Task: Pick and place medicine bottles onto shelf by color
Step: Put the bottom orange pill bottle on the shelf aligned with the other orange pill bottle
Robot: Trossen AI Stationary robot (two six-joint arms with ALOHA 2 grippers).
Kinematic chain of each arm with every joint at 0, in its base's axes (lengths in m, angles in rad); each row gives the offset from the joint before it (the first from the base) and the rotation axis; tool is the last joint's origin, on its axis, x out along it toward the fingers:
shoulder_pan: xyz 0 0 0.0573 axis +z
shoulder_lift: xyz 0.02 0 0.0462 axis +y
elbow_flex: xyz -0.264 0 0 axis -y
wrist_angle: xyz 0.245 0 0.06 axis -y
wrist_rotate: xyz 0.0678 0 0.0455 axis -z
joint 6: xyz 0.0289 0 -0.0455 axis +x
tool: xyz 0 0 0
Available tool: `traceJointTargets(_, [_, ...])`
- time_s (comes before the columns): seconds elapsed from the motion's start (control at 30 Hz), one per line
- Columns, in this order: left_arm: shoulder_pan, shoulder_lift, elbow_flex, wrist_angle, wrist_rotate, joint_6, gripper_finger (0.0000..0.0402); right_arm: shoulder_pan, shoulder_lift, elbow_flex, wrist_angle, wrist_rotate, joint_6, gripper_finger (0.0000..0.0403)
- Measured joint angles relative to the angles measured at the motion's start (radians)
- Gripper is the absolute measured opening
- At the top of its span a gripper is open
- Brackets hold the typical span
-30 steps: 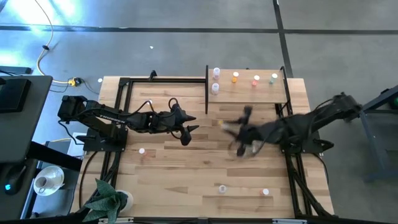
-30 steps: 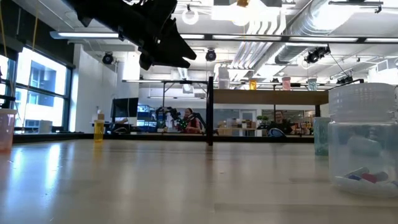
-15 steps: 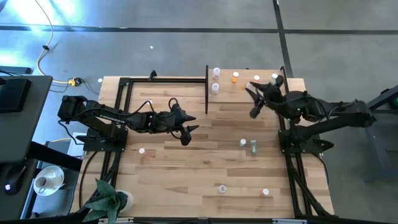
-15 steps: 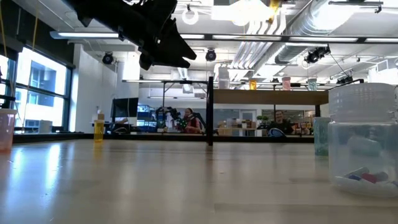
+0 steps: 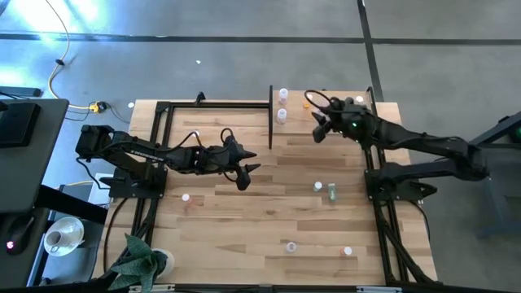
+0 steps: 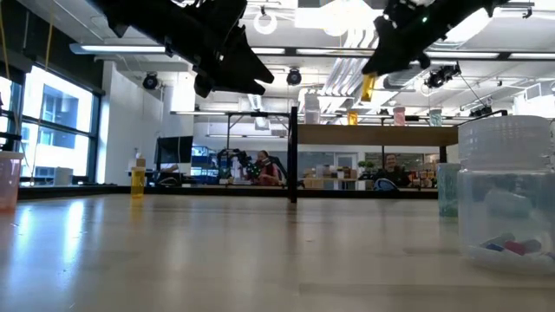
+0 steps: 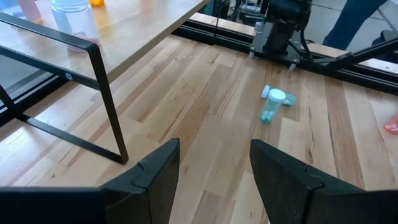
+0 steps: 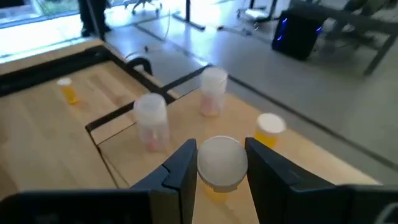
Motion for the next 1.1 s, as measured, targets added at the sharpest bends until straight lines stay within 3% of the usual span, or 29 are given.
traceJointTargets(0.47, [0.0, 0.0, 0.0, 0.0, 0.0, 0.002, 0.0184, -0.122, 0.165, 0.0, 0.056, -0.145, 0.01, 0.0103])
traceJointTargets(1.1, [0.0, 0.0, 0.0, 0.0, 0.0, 0.002, 0.0184, -0.134, 0.183, 0.011, 0.047, -0.152, 0.016, 0.0117])
